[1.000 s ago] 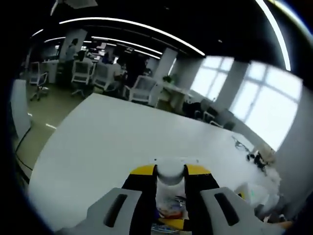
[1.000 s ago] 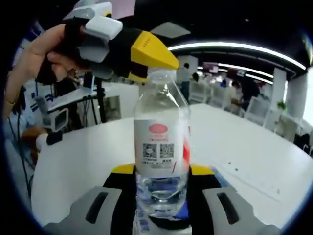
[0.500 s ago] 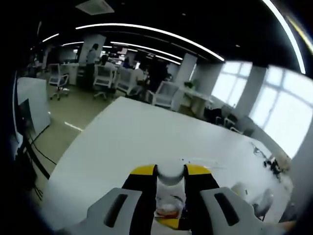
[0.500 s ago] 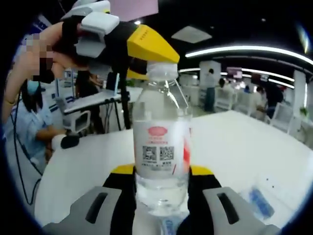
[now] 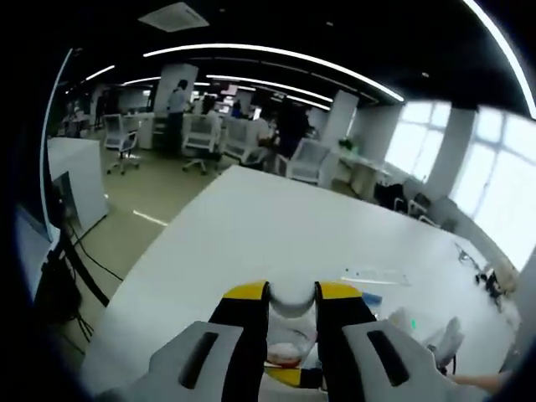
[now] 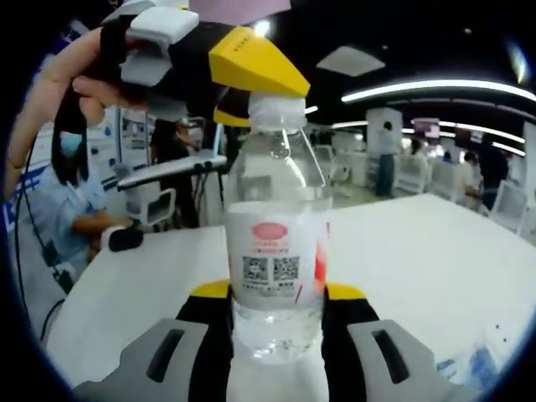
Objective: Arrange the tabletop items into an orderly group along one side of the table until the central work area is clear of visible clutter.
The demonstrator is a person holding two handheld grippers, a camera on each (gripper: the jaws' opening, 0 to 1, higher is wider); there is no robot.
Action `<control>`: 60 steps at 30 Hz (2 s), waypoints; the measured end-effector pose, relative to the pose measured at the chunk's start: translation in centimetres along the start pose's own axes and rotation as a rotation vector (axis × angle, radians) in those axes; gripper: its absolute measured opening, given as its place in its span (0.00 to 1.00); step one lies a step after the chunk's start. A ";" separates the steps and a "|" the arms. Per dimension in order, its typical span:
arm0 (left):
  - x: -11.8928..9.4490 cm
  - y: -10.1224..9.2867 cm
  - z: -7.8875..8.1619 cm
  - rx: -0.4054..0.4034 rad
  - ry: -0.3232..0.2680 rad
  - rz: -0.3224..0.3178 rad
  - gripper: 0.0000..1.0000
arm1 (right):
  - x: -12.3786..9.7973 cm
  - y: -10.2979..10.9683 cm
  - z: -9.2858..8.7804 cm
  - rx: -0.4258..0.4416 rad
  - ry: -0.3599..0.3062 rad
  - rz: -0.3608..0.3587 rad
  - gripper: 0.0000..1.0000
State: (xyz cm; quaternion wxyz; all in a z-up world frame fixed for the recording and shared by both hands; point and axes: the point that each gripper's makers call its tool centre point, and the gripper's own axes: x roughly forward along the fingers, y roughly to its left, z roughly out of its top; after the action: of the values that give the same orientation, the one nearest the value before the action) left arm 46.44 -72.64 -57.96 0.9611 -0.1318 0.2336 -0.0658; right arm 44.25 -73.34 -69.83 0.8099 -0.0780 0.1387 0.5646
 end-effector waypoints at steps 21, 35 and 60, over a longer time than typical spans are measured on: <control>0.4 -1.8 -2.3 0.085 0.009 0.022 0.20 | 0.4 -0.1 -2.2 0.010 0.013 0.076 0.37; 0.0 -2.1 -3.1 0.085 -0.004 0.027 0.23 | 0.2 -0.3 -2.8 0.009 0.053 0.058 0.43; 0.2 -1.8 -3.1 0.195 -0.081 -0.066 0.85 | -6.0 -1.1 -2.5 0.099 0.100 -0.078 1.00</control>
State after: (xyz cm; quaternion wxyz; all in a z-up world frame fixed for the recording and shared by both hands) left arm 45.07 -75.04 -60.16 0.9753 -0.0476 0.1827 -0.1146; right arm 42.99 -79.78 -70.32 0.8263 -0.0714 0.2033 0.5204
